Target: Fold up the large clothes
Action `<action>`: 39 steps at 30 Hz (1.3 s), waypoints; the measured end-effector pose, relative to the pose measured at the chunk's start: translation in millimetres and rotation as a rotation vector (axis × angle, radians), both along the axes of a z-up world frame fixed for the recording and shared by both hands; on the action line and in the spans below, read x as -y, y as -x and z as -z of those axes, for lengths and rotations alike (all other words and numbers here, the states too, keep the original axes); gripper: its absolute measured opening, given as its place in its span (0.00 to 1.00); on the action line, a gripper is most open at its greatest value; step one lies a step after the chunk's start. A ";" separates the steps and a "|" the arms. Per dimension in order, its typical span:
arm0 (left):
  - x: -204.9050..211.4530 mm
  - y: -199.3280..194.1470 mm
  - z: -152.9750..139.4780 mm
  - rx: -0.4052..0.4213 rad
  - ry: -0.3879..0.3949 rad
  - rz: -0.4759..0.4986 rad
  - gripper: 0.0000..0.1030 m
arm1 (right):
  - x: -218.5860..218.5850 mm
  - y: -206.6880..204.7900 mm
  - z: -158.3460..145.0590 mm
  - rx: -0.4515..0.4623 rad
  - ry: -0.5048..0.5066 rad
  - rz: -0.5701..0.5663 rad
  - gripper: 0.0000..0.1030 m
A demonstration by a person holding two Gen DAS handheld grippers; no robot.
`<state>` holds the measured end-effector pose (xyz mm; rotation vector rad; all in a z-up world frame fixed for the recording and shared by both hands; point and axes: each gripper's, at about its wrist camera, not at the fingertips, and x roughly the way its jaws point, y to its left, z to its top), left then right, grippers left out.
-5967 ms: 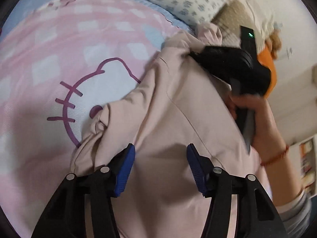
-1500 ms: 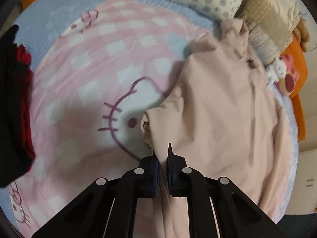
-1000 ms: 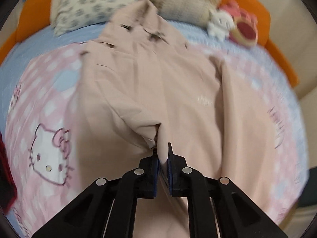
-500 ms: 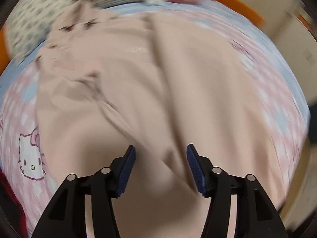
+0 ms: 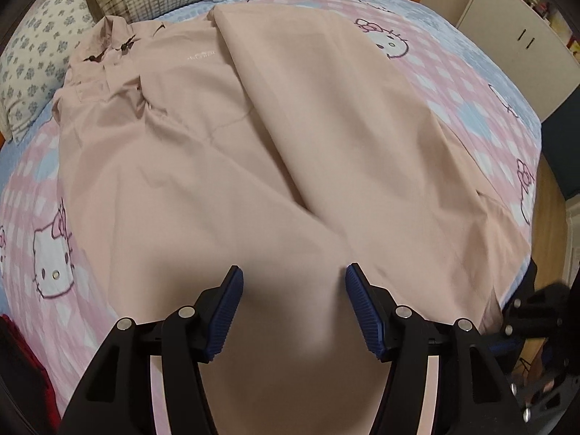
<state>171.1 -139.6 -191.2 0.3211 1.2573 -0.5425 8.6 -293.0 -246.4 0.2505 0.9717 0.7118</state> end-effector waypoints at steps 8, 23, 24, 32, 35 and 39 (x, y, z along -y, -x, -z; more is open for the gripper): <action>-37.3 34.1 6.6 -0.033 0.018 0.009 0.61 | -29.3 2.0 20.7 -0.167 -0.105 -0.139 0.08; -44.4 89.5 23.7 -0.030 -0.127 0.108 0.63 | -19.7 -8.2 -13.7 -0.041 -0.165 -0.040 0.38; -46.6 92.2 24.3 -0.037 -0.130 0.108 0.63 | -18.3 -12.0 -11.9 -0.013 -0.101 -0.006 0.38; -57.2 110.0 34.2 -0.104 -0.118 0.108 0.63 | -67.9 -28.9 27.8 -0.021 0.031 -0.078 0.22; -61.5 115.5 29.9 -0.148 -0.114 0.134 0.63 | -61.1 -28.9 39.1 -0.041 0.028 -0.061 0.19; -60.2 86.0 -0.7 -0.118 -0.067 0.111 0.63 | -51.9 -27.3 42.6 -0.054 -0.002 -0.035 0.19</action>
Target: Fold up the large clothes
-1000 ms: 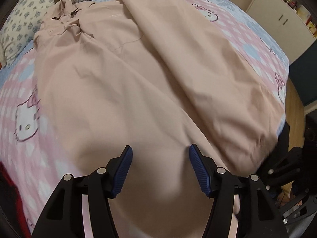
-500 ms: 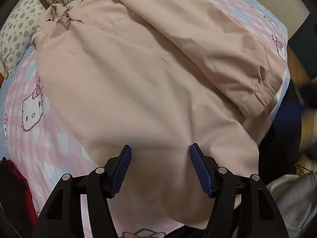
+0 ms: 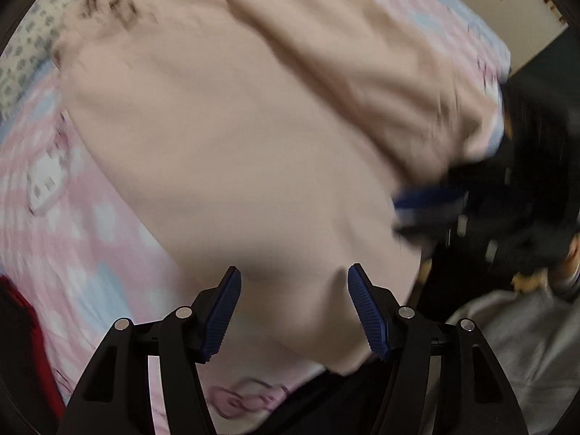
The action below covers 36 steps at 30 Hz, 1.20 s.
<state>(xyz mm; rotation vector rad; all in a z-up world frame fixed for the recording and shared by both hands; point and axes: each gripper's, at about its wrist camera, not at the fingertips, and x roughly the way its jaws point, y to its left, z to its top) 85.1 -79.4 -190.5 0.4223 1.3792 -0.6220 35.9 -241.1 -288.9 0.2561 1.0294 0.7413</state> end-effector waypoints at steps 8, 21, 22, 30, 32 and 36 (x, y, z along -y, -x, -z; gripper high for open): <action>10.0 -179.6 -43.2 0.245 -0.051 -0.292 0.64 | 7.6 16.3 6.1 0.003 -0.006 0.039 0.24; 48.8 -320.1 37.0 0.112 -0.197 -0.486 0.70 | 88.3 38.4 -25.2 0.040 -0.222 0.066 0.57; 53.2 -320.5 29.7 0.108 -0.186 -0.488 0.70 | 107.7 41.0 -34.5 0.068 -0.233 0.105 0.65; 167.6 -327.6 -31.3 0.170 -0.145 -0.381 0.76 | 203.0 31.5 -36.9 0.125 -0.009 0.372 0.69; 198.7 -336.5 -38.2 0.184 -0.126 -0.362 0.77 | 211.9 25.0 -24.4 0.088 0.004 0.390 0.69; 289.2 -348.7 -43.8 0.241 -0.175 -0.301 0.86 | 227.5 20.8 -14.8 0.060 0.026 0.412 0.69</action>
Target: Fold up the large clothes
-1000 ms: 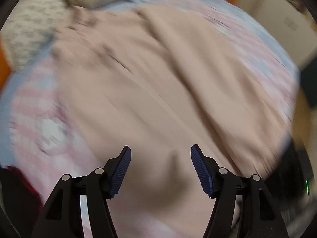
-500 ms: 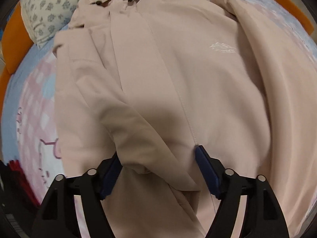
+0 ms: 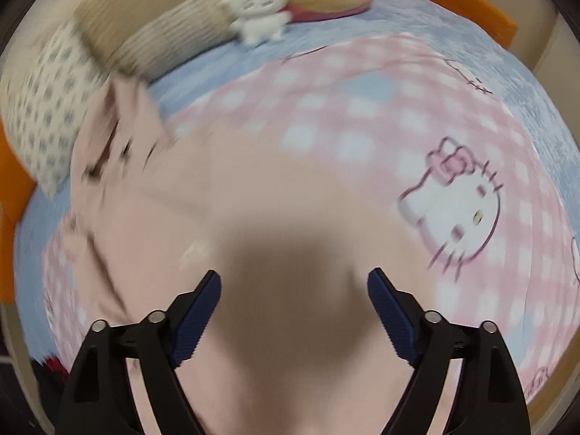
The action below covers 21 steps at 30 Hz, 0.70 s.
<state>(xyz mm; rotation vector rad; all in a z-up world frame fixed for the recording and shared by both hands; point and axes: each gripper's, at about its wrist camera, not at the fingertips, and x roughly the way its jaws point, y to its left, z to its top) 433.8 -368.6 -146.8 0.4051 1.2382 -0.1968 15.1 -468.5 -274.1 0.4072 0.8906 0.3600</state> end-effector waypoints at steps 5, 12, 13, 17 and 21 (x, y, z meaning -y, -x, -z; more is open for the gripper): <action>70.9 -36.5 33.8 0.021 -0.189 0.013 0.88 | 10.9 -5.6 14.0 -0.031 -0.061 0.001 0.70; 77.2 -69.8 97.9 -0.071 -0.503 -0.063 0.89 | 18.7 -4.9 21.1 -0.014 -0.113 -0.023 0.73; 73.4 -71.1 102.7 -0.093 -0.510 -0.068 0.89 | 17.8 -5.2 21.6 -0.007 -0.113 -0.032 0.74; 55.7 -75.4 110.7 -0.167 -0.393 -0.105 0.87 | 11.8 -7.9 17.9 0.011 -0.090 -0.057 0.76; 49.7 -73.4 106.1 -0.165 -0.321 -0.116 0.41 | 13.5 -6.9 11.9 0.022 -0.087 -0.056 0.57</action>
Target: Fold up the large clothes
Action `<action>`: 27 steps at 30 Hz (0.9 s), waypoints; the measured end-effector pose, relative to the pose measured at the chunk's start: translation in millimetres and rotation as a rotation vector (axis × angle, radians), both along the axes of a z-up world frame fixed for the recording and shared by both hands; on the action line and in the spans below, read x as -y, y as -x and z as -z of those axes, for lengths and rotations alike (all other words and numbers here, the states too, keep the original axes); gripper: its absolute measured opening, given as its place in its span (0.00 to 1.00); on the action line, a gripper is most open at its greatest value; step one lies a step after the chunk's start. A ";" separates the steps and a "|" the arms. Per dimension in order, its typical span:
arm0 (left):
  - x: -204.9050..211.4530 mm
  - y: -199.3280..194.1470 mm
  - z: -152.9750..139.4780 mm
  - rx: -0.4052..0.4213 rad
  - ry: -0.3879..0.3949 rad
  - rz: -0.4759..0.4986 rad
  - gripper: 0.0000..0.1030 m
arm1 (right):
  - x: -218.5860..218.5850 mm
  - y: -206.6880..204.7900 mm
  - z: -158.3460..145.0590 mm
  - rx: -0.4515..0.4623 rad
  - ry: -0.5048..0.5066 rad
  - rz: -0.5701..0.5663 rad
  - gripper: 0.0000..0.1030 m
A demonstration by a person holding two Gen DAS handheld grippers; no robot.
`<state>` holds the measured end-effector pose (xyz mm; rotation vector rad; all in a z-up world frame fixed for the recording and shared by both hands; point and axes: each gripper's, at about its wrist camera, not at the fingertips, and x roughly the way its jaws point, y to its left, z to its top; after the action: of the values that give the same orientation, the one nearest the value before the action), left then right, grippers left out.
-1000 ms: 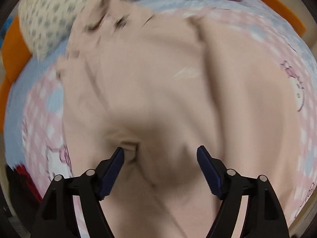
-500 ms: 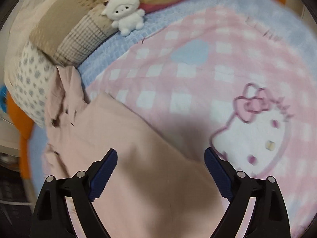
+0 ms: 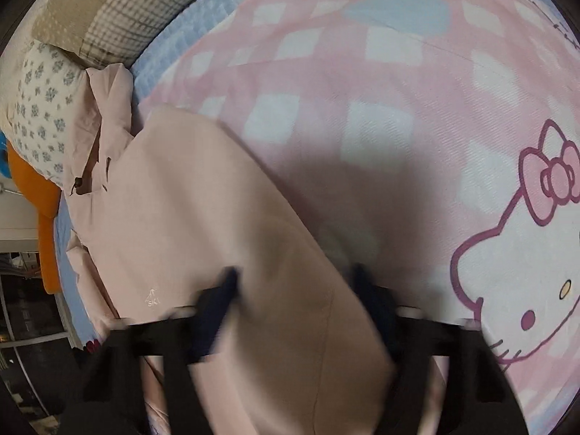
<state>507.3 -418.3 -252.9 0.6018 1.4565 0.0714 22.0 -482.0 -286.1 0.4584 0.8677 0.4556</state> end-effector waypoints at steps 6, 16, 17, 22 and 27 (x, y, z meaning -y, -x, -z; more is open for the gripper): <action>-15.9 4.4 -14.0 0.003 0.045 0.021 0.18 | -4.0 0.7 6.9 -0.011 0.064 -0.025 0.15; -111.6 2.4 -71.2 -0.016 0.617 -0.114 0.16 | -11.6 6.3 -39.4 0.087 -0.131 -0.087 0.07; -131.3 2.5 -78.1 -0.014 0.711 -0.142 0.16 | -16.5 4.9 -47.0 0.100 -0.147 -0.111 0.07; -204.3 10.0 -89.6 0.015 0.987 -0.217 0.16 | -66.0 -4.9 -80.3 0.142 -0.170 -0.267 0.07; -281.4 15.9 -66.1 0.025 1.054 -0.295 0.16 | -133.0 -13.9 -88.4 0.122 -0.111 -0.415 0.07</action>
<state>491.4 -136.9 -186.7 -0.4694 1.3268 -0.4362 35.9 -349.0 -197.6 0.3466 0.8220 0.9071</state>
